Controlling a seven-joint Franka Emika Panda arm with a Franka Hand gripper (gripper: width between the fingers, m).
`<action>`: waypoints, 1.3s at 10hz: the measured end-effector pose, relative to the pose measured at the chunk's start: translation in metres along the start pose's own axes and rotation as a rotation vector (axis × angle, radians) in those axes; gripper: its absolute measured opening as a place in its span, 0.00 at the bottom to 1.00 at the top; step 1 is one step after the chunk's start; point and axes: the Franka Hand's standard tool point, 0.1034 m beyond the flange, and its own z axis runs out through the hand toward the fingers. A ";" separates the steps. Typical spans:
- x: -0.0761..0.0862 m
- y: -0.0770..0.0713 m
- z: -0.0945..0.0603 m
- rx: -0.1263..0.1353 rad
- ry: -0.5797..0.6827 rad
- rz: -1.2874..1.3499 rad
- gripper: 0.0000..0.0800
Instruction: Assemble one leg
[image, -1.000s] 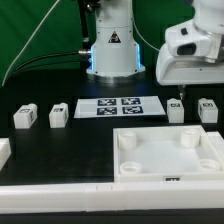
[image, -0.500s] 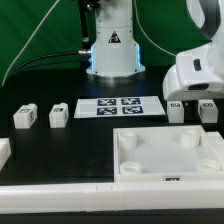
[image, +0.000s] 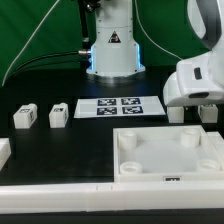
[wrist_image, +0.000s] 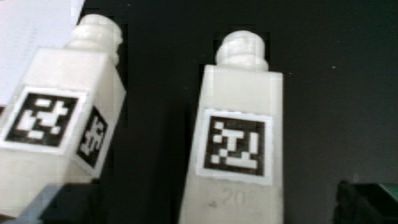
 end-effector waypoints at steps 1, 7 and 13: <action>-0.003 0.000 0.002 -0.004 -0.019 -0.002 0.81; 0.004 0.001 0.013 -0.003 -0.095 0.002 0.81; 0.005 0.001 0.017 -0.003 -0.087 0.003 0.56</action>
Offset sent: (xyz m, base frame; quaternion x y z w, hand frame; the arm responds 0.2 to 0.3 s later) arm -0.0004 0.0033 0.0026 0.0009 0.0037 0.0043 1.0000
